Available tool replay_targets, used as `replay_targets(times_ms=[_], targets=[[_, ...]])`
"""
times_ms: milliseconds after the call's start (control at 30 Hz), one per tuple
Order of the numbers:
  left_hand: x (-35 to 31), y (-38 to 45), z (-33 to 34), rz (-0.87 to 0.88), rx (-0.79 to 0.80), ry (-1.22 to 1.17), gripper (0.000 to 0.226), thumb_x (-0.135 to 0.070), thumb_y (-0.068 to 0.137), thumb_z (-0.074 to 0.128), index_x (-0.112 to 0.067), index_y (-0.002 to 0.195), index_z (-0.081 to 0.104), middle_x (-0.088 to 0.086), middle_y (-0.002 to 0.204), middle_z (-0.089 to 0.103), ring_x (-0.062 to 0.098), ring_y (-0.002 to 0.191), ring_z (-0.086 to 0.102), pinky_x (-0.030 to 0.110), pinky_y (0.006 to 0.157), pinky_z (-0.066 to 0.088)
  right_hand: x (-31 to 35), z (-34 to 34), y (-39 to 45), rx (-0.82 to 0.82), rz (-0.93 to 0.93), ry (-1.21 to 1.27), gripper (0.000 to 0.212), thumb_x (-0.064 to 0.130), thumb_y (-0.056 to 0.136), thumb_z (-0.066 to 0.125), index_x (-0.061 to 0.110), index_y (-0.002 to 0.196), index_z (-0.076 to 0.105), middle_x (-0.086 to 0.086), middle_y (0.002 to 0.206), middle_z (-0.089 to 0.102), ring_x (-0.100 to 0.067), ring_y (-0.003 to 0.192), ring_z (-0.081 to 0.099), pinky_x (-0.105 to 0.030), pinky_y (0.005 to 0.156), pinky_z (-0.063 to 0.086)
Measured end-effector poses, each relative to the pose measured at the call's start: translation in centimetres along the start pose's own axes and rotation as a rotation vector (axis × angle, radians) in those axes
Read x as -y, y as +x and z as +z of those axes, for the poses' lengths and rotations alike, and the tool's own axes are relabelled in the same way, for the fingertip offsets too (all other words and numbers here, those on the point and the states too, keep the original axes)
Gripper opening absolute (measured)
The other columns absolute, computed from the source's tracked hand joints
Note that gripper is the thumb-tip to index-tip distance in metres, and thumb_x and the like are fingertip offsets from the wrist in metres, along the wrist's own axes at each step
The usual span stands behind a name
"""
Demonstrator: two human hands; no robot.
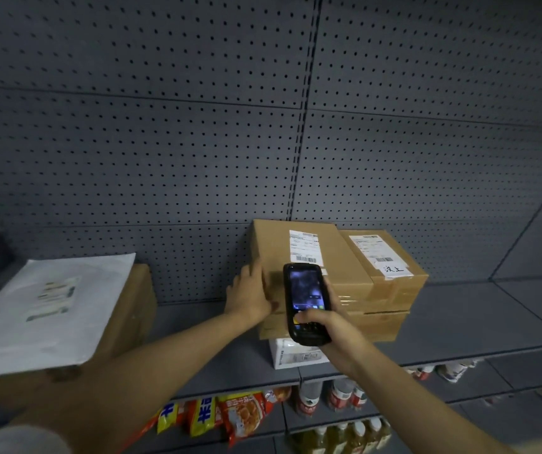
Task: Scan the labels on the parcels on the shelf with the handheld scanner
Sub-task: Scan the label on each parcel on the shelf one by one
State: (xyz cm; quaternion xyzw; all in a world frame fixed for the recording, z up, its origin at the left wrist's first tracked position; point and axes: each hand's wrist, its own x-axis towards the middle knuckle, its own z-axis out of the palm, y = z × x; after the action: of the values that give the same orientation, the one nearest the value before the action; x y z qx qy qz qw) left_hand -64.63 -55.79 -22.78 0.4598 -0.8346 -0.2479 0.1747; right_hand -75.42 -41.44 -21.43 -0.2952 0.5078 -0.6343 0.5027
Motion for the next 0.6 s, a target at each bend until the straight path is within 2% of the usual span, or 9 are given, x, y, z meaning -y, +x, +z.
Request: replay_targets(times_ms=[67,200,300,433,533,600], targets=[[1.3,-1.5,-1.1,0.012,-0.035,0.078,0.099,-0.034,0.077,0.072,-0.026,0.151,0.007,0.009,0.146,0.032,0.031,0.132,0.036,0.048,0.109,0.03,-0.7,1.9,0.3,0.058,0.007,-0.01,0.084,-0.006,0.059,0.067,0.028,0.133,0.052,-0.013,0.109,0.07,-0.027,0.091,0.068,-0.034,0.064,0.057],[5.0,-4.8,-4.0,-0.026,-0.121,0.202,0.093,-0.037,0.079,0.069,-0.023,0.151,0.011,0.007,0.144,0.036,0.028,0.131,0.037,0.042,0.108,0.03,-3.0,5.4,0.7,0.156,0.079,-0.003,0.098,-0.005,0.058,0.072,0.033,0.144,0.04,-0.019,0.126,0.066,-0.043,0.114,0.061,-0.042,0.08,0.057],[8.5,-8.4,-6.3,-0.07,-0.155,0.339,0.086,-0.037,0.081,0.065,-0.025,0.15,0.014,0.004,0.141,0.038,0.027,0.13,0.039,0.039,0.105,0.032,-4.6,8.4,0.4,0.22,0.13,0.004,0.104,-0.004,0.055,0.073,0.037,0.144,0.037,-0.015,0.127,0.065,-0.042,0.116,0.061,-0.047,0.088,0.054],[12.9,-14.6,-6.9,-0.14,-0.088,0.498,0.076,-0.042,0.084,0.06,-0.023,0.147,0.021,0.004,0.142,0.036,0.026,0.134,0.032,0.04,0.106,0.027,-6.4,12.9,-0.6,0.305,0.16,0.033,0.083,-0.005,0.056,0.07,0.031,0.128,0.052,-0.012,0.109,0.072,-0.033,0.099,0.067,-0.038,0.074,0.056],[15.9,-18.3,-7.0,-0.209,-0.035,0.526,0.074,-0.041,0.084,0.059,-0.023,0.147,0.023,0.004,0.144,0.034,0.027,0.133,0.032,0.042,0.106,0.028,-8.1,16.0,-1.9,0.35,0.199,0.004,0.077,-0.008,0.066,0.071,0.034,0.127,0.053,-0.015,0.117,0.069,-0.038,0.108,0.064,-0.039,0.072,0.055],[17.8,-19.5,-7.8,-0.247,-0.057,0.511,0.074,-0.038,0.083,0.059,-0.023,0.146,0.024,0.003,0.142,0.036,0.027,0.131,0.035,0.042,0.104,0.03,-9.3,17.6,-2.4,0.371,0.228,-0.021,0.083,-0.005,0.061,0.073,0.036,0.13,0.051,-0.013,0.12,0.068,-0.037,0.112,0.063,-0.044,0.08,0.056]])
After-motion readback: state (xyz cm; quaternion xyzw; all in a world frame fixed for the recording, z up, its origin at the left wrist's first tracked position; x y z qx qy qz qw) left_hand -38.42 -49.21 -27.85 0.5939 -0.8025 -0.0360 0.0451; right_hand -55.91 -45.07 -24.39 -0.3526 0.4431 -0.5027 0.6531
